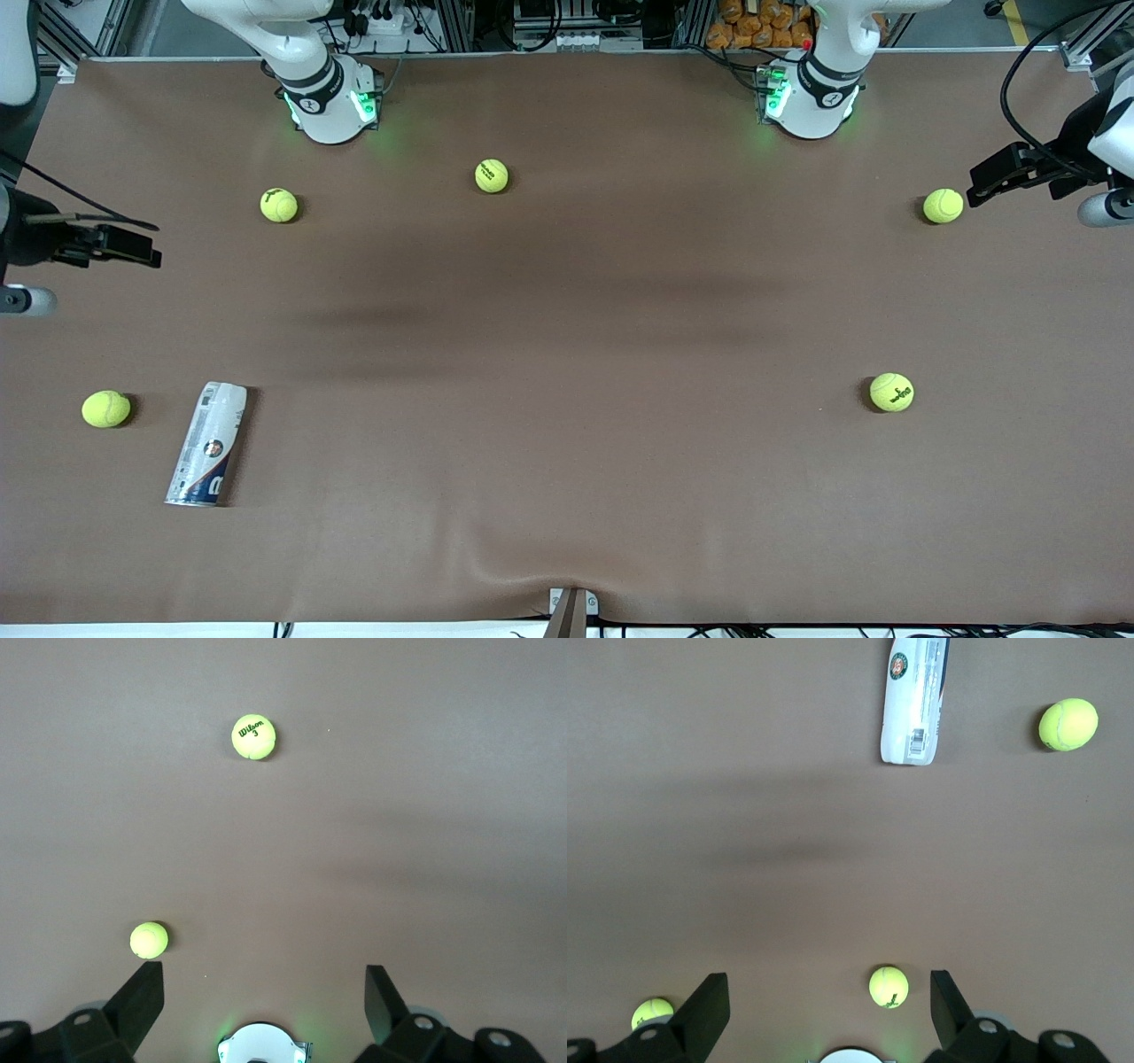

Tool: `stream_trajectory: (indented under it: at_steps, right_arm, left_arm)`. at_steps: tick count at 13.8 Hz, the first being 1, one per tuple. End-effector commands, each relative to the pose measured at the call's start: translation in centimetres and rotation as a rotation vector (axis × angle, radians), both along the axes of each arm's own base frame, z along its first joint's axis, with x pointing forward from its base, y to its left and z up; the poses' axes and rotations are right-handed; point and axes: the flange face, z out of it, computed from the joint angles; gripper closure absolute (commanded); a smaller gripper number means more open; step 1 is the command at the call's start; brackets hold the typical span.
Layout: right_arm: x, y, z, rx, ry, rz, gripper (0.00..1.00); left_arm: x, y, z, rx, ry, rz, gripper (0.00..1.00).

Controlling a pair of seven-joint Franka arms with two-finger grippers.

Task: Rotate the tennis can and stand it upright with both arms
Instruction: 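Reach the right gripper down to the lying tennis can and grasp it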

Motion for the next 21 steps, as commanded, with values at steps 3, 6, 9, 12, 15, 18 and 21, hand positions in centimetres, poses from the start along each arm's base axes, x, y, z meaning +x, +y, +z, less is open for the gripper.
stream_trajectory:
  at_steps: [3,6,9,12,15,18,21]
  right_arm:
    - [3.7,-1.5,-6.6,-0.014,0.010,0.001,0.00]
    - [5.9,-1.7,-12.1,-0.001,0.031,-0.004,0.00]
    - [8.0,-2.3,-17.8,0.021,0.022,-0.026,0.00]
    - [9.8,-1.8,-22.6,0.011,-0.017,-0.013,0.00]
    - [11.7,-1.9,-26.6,0.002,-0.097,0.032,0.00]
    - [12.3,-3.0,-29.1,-0.012,-0.131,0.048,0.00]
    - [12.4,-3.4,-30.0,-0.011,-0.131,0.097,0.00]
  left_arm:
    - [0.5,-0.1,-0.6,-0.013,0.016,-0.016,0.00]
    - [0.7,-0.3,-0.8,-0.013,0.016,-0.019,0.00]
    - [0.8,-0.3,-1.0,-0.013,0.019,-0.019,0.00]
    - [0.8,-0.2,-1.1,-0.013,0.020,-0.019,0.00]
    - [0.8,-0.2,-1.1,-0.013,0.020,-0.019,0.00]
    - [0.9,-0.2,-1.2,-0.013,0.022,-0.017,0.00]
    - [0.9,-0.2,-1.2,-0.013,0.023,-0.017,0.00]
